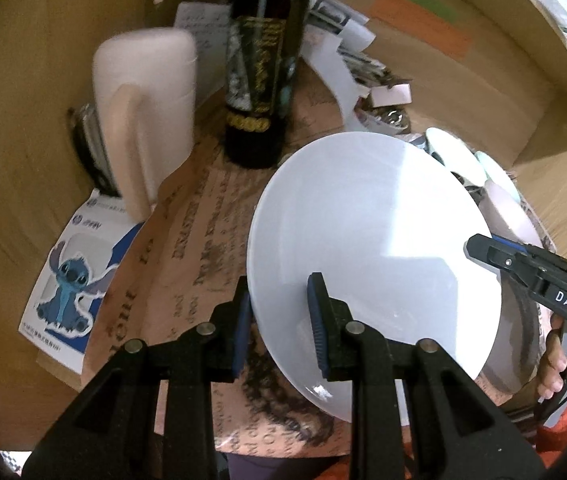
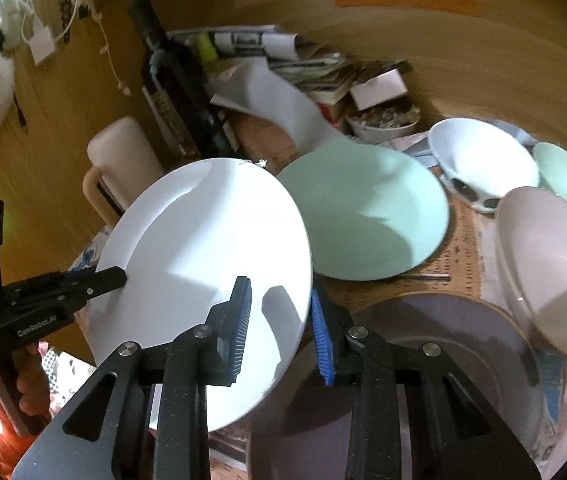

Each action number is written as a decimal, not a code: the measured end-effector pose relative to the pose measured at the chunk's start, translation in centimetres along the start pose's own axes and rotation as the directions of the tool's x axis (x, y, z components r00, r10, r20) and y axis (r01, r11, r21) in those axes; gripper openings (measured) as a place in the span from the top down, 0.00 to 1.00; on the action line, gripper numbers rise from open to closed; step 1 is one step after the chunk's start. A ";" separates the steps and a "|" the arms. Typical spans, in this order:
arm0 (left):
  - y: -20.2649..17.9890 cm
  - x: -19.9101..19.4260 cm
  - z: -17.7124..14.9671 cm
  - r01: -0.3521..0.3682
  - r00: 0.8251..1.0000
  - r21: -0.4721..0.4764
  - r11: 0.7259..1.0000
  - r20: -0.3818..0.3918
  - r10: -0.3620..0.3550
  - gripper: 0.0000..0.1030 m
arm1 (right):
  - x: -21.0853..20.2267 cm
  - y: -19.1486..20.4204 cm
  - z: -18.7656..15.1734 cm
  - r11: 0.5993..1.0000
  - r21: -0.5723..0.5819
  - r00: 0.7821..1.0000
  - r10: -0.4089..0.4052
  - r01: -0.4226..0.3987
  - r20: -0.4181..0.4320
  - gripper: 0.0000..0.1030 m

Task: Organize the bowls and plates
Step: 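Lift the white plate with the left gripper toward the dark plate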

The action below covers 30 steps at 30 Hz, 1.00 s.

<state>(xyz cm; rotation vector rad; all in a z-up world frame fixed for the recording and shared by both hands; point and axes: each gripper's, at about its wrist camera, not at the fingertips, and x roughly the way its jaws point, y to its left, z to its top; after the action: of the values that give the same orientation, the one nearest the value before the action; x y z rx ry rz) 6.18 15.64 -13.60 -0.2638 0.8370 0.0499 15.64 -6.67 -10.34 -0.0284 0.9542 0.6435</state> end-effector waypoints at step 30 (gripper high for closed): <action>-9.9 1.5 -0.6 0.147 0.989 0.139 0.979 -0.008 -0.148 0.74 | -7.7 -6.9 -3.3 0.988 0.104 0.990 -0.120 0.112 0.076 0.74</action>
<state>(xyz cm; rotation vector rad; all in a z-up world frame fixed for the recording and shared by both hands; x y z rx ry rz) 8.20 5.88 -12.94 -0.1935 0.8127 -0.1467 13.59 -17.08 -8.12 0.0305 0.8969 0.4853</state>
